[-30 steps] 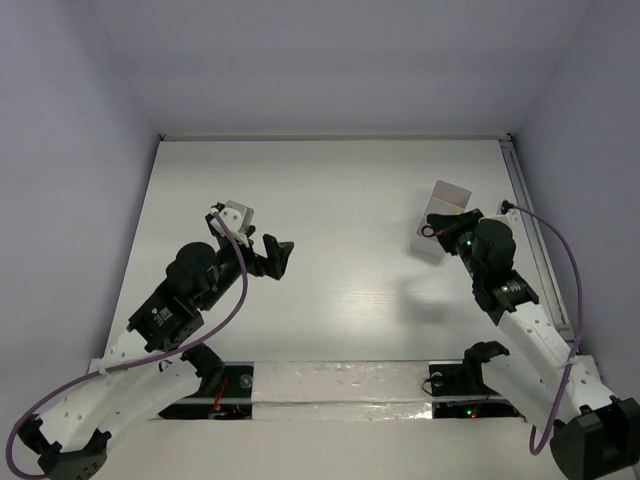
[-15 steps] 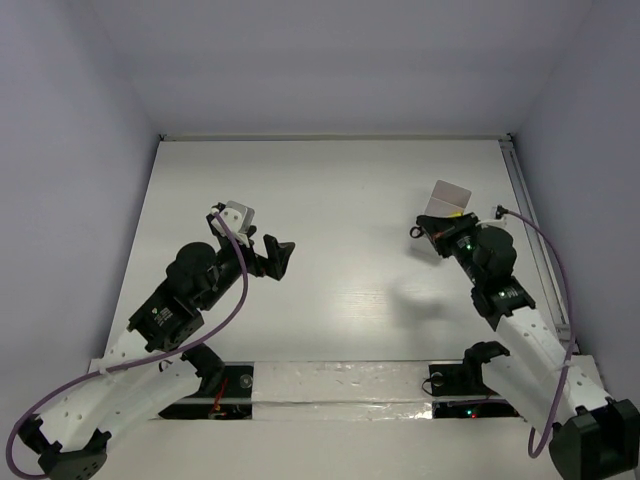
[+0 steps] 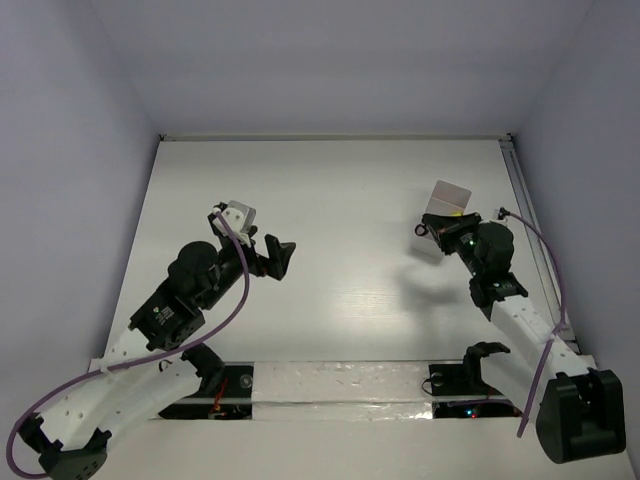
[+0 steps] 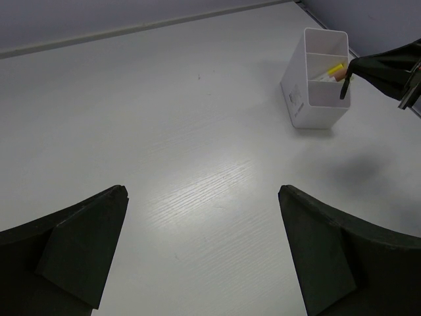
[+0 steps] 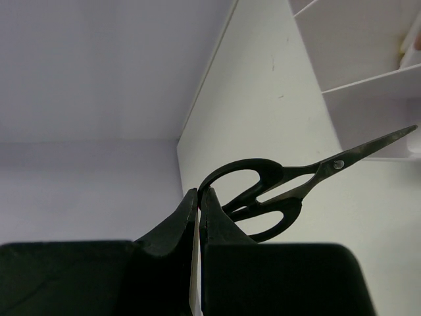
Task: Sort the stationery into containers
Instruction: Place the scissors in the storage box.
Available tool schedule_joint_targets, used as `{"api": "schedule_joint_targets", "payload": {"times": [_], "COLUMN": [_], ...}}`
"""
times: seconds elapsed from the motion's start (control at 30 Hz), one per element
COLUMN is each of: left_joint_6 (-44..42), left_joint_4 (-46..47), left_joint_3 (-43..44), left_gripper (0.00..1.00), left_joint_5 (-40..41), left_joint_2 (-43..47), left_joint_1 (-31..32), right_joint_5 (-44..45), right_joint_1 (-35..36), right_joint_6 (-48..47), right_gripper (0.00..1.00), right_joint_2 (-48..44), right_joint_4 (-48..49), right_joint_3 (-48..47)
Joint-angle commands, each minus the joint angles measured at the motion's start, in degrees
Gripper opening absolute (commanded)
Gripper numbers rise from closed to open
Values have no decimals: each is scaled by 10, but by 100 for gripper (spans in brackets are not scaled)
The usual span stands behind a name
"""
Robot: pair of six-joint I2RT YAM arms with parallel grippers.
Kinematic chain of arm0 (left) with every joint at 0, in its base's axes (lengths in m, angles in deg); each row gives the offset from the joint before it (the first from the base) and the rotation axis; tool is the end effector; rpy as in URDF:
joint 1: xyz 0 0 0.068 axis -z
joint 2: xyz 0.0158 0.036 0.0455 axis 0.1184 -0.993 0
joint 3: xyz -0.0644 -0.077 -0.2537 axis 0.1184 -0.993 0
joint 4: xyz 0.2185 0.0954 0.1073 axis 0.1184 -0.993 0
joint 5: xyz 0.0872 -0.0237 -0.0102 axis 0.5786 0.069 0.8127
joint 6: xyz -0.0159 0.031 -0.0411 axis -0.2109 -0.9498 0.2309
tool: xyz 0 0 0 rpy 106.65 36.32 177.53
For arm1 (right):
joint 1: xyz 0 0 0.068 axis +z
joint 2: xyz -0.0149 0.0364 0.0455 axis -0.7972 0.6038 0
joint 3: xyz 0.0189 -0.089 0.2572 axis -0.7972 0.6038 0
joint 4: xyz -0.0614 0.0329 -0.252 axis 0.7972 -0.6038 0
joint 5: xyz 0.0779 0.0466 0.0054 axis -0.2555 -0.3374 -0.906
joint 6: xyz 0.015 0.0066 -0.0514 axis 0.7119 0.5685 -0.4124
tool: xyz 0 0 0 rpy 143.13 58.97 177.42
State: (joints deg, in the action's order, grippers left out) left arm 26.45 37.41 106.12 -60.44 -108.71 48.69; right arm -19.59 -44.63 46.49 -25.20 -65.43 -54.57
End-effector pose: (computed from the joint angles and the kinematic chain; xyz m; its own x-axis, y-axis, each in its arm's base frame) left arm 0.1108 -0.0942 0.3595 -0.0848 -0.0938 -0.9920 0.5769 0.8071 -0.1257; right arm 0.2074 0.0341 0.2452 -0.2983 0.9131 -0.2781 0.0976 0.3190 0.9427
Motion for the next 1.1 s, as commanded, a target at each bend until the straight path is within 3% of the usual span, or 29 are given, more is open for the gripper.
{"api": "schedule_joint_targets", "payload": {"times": [0.0,0.6,0.73,1.0,1.07], "left_joint_6": [-2,-3,-3,-3,-4], "left_joint_4": [24,25,25,25,26], "left_joint_3": [-3,-2,-1,-2,-2], "left_gripper": [99,99,99,99,99], "left_joint_5": [-4,-3,-9,-9,-10], "left_joint_2": [-1,-16,-19,-18,-17], "left_joint_1": [-2,-8,-13,-13,-13], "right_joint_5": [-22,-61,-45,-38,-43], "right_joint_1": [-16,-67,-67,-73,-73], "right_joint_6": [10,10,5,-2,-4], "right_gripper": [0,1,11,21,30], "right_joint_2": [11,79,70,81,82], "right_joint_4": [64,136,127,131,135], "right_joint_3": [10,34,37,41,40]}}
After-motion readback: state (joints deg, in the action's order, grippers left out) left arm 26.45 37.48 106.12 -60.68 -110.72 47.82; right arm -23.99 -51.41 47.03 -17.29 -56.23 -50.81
